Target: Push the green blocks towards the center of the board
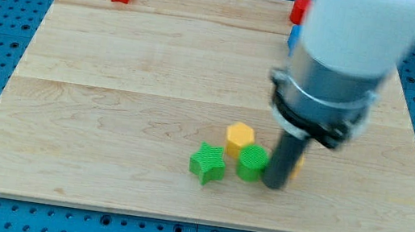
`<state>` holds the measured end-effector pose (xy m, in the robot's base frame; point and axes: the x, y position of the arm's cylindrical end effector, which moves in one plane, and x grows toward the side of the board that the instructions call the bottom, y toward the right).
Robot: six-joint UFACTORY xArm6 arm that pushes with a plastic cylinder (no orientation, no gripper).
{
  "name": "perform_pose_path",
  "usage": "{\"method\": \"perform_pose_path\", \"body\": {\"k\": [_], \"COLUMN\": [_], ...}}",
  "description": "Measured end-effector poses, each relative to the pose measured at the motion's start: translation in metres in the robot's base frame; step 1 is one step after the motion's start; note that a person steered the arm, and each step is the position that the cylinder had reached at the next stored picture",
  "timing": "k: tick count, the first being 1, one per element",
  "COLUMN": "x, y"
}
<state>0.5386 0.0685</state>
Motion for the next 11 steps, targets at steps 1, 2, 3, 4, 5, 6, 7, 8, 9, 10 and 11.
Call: {"method": "perform_pose_path", "body": {"k": [1,2,3,4,5,6,7,8,9,10,11], "x": [-0.013,-0.009,0.010,0.057,0.072,0.050,0.020,-0.009,-0.044,-0.054,-0.025], "y": [-0.059,-0.046,-0.020,-0.041,-0.086,-0.086,-0.097,-0.095,-0.095,-0.095,-0.078]}}
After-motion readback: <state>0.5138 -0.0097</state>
